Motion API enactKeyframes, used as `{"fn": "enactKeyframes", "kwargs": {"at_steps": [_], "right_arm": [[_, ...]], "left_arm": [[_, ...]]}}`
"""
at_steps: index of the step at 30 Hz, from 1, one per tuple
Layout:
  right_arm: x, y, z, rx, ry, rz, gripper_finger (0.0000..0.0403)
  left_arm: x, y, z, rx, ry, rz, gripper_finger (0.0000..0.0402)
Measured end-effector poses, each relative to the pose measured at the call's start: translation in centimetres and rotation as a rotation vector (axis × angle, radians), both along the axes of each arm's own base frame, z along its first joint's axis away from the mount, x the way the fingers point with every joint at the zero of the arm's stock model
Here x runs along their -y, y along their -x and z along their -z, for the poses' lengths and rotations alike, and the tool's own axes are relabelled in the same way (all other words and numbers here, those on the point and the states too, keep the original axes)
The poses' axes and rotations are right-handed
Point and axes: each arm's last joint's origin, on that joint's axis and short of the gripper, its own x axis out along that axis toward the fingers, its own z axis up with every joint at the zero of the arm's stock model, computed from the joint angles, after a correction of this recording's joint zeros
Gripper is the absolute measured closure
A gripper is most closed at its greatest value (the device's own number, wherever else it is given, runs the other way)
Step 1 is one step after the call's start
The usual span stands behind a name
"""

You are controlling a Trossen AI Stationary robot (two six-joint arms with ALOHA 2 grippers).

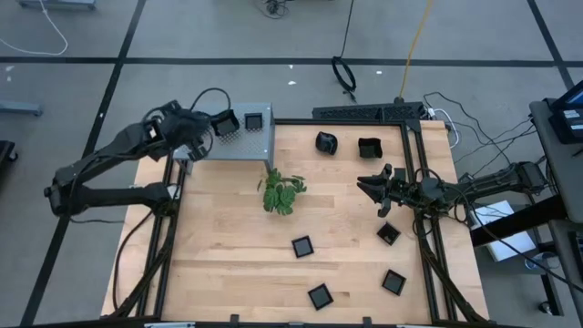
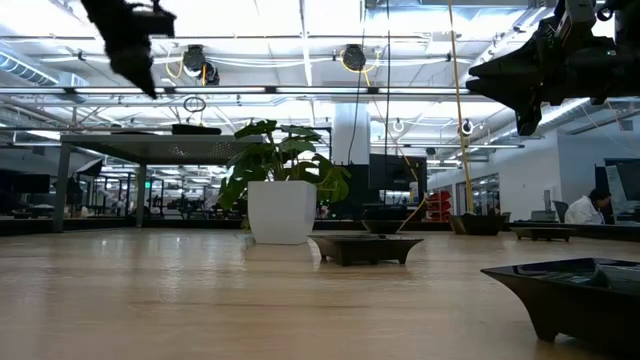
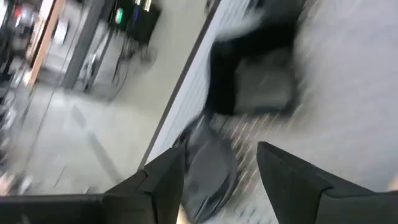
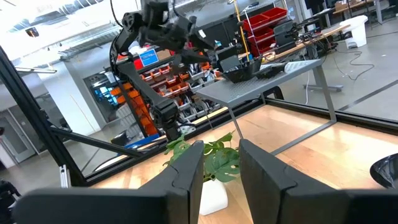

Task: Pick & Place Mini shaped plates
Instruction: Stack the square plate on top of the square plate on the shelf

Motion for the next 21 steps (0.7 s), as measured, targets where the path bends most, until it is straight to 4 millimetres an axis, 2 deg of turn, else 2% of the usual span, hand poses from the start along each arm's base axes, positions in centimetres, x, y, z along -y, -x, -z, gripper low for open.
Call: {"fn": "enactKeyframes", "kwargs": {"at_steps": [11,15,21], "right_arm": [[0.0,0.0,0.0,0.000,0.000,0.000,0.0314],[0.0,0.0,0.0,0.000,0.000,0.000,0.0314],[0.0,0.0,0.0,0.000,0.000,0.000,0.0314]], "left_arm": [[3.8,-5.8,-3.0,0.609,0.125,0.432,0.0207],[5.9,-8.6,-2.5,0.632,0.172,0.570,0.0204],[9.1,-12.5,0.1,0.527,0.214,0.685,0.0204]]}}
